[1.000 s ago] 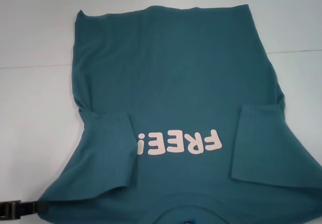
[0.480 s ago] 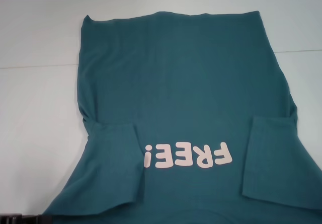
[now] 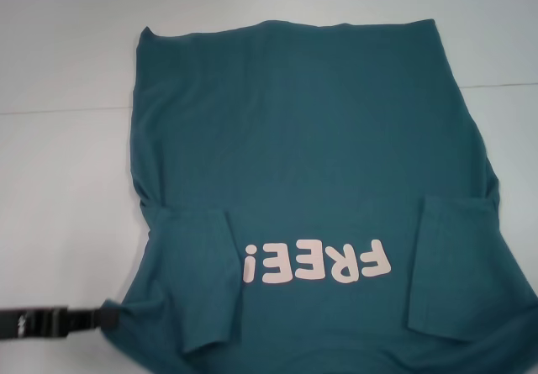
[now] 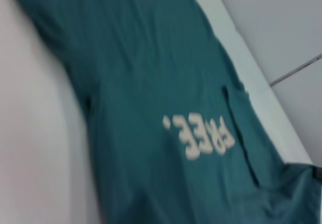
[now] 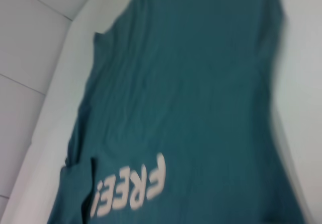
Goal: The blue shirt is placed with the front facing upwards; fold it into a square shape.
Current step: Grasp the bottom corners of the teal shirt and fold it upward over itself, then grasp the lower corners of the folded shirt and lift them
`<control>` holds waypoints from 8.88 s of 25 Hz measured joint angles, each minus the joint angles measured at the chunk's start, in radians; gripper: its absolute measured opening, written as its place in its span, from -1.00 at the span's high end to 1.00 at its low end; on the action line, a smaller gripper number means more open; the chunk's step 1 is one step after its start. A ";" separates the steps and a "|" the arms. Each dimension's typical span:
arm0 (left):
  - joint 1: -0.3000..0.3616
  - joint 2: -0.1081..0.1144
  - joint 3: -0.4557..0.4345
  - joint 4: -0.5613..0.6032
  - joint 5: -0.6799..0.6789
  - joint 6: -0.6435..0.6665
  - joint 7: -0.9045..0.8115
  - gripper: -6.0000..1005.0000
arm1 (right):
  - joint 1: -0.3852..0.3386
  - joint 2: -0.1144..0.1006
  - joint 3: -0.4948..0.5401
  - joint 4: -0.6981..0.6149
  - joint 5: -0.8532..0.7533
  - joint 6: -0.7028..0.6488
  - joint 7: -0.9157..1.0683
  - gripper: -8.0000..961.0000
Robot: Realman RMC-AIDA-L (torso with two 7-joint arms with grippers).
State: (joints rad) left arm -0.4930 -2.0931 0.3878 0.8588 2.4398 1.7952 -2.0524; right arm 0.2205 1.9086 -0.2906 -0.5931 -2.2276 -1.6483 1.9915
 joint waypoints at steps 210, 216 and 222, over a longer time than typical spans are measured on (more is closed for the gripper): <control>-0.062 -0.064 0.286 -0.167 -0.401 -0.773 0.211 -0.53 | 0.334 0.045 -0.277 0.037 0.036 0.647 0.157 -0.12; -0.062 -0.064 0.284 -0.167 -0.401 -0.774 0.211 -0.53 | 0.338 0.052 -0.276 0.037 0.036 0.674 0.152 -0.31; -0.064 -0.063 0.282 -0.167 -0.401 -0.774 0.211 -0.53 | 0.364 0.060 -0.278 0.071 0.036 0.698 0.149 -0.30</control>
State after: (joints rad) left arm -0.5566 -2.1566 0.6702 0.6919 2.0385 1.0216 -1.8410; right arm 0.5842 1.9691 -0.5690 -0.5223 -2.1915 -0.9506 2.1404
